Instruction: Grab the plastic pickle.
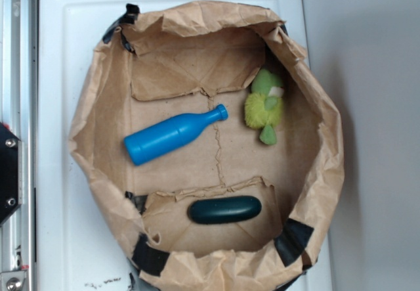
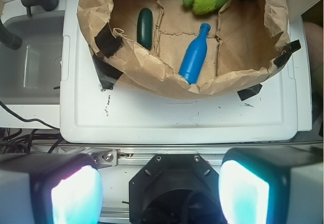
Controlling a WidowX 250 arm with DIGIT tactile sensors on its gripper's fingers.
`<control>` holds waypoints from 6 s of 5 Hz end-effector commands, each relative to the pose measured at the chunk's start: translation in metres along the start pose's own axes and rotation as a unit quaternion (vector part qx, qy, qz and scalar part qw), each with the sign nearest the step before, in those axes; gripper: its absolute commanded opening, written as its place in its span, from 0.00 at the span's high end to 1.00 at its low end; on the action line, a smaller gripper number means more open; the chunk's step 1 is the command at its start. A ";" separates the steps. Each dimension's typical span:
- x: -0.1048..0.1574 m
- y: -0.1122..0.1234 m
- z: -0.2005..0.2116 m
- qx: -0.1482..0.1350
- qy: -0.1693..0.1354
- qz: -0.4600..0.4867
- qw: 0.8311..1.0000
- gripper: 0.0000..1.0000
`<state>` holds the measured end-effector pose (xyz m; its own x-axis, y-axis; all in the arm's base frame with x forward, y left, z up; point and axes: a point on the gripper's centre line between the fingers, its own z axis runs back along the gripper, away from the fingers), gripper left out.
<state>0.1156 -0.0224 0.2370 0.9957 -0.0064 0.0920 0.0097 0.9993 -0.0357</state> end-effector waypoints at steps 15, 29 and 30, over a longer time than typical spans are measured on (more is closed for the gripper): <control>0.200 -0.015 -0.224 0.024 -0.068 0.144 0.987 0.27; 0.171 0.024 -0.153 -0.051 -0.024 0.152 0.987 1.00; 0.169 0.039 -0.105 -0.057 -0.028 0.163 0.985 1.00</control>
<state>0.2862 -0.0030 0.1270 0.9488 0.3131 0.0420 -0.3024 0.9385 -0.1667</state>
